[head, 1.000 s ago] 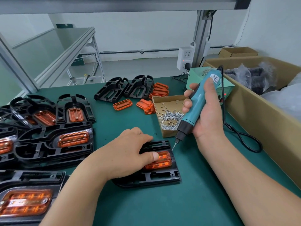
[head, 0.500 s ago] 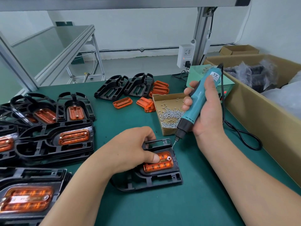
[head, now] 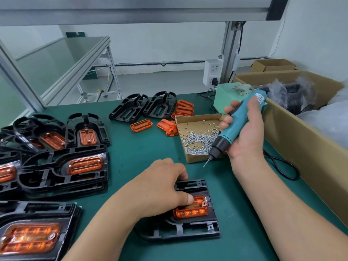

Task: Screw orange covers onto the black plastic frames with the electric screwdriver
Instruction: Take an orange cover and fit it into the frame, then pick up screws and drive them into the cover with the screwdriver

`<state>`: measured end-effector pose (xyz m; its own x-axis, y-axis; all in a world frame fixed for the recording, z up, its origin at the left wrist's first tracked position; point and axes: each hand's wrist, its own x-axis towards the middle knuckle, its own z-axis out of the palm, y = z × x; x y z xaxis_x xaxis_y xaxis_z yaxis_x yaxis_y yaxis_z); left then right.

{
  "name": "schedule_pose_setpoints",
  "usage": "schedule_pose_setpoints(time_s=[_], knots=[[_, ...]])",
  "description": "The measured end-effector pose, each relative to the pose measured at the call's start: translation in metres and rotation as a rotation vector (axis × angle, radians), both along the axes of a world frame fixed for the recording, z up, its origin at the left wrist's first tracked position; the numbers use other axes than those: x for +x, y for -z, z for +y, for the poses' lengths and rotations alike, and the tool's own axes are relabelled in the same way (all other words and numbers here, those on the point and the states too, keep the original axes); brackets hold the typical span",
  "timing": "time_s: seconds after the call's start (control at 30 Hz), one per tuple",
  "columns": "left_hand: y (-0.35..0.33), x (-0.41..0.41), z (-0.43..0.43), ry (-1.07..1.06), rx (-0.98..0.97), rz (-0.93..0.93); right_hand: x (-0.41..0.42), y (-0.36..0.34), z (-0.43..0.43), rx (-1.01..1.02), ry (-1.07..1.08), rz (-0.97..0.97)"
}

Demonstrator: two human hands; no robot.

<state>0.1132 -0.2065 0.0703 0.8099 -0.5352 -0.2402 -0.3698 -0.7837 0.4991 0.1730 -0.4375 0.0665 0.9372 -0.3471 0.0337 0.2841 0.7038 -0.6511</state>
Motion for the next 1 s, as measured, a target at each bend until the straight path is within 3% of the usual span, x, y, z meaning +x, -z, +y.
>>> schedule_pose_setpoints(time_s=[0.13, 0.23, 0.33, 0.47, 0.63, 0.73, 1.0], knots=[[-0.002, 0.001, 0.003, 0.010, 0.004, 0.005, 0.001, 0.000, -0.003, 0.009, 0.020, 0.008], [-0.009, 0.004, 0.008, -0.044, -0.108, 0.053, 0.001, -0.002, -0.006, 0.019, 0.044, 0.007], [-0.017, 0.015, 0.003, -0.229, -0.231, -0.165, 0.002, -0.003, -0.011, 0.043, 0.074, 0.005], [-0.035, 0.040, -0.025, -0.239, -0.082, -0.406, 0.003, -0.004, -0.014, 0.059, 0.089, 0.001], [-0.040, 0.077, -0.067, -0.003, 0.205, -0.539, 0.004, -0.002, -0.015, 0.055, 0.097, -0.008], [-0.031, 0.090, -0.081, 0.095, 0.357, -0.523, 0.005, -0.002, -0.015, 0.062, 0.089, -0.007], [-0.009, 0.104, -0.078, 0.080, 0.287, -0.418, 0.007, 0.001, -0.013, 0.044, 0.072, -0.007]])
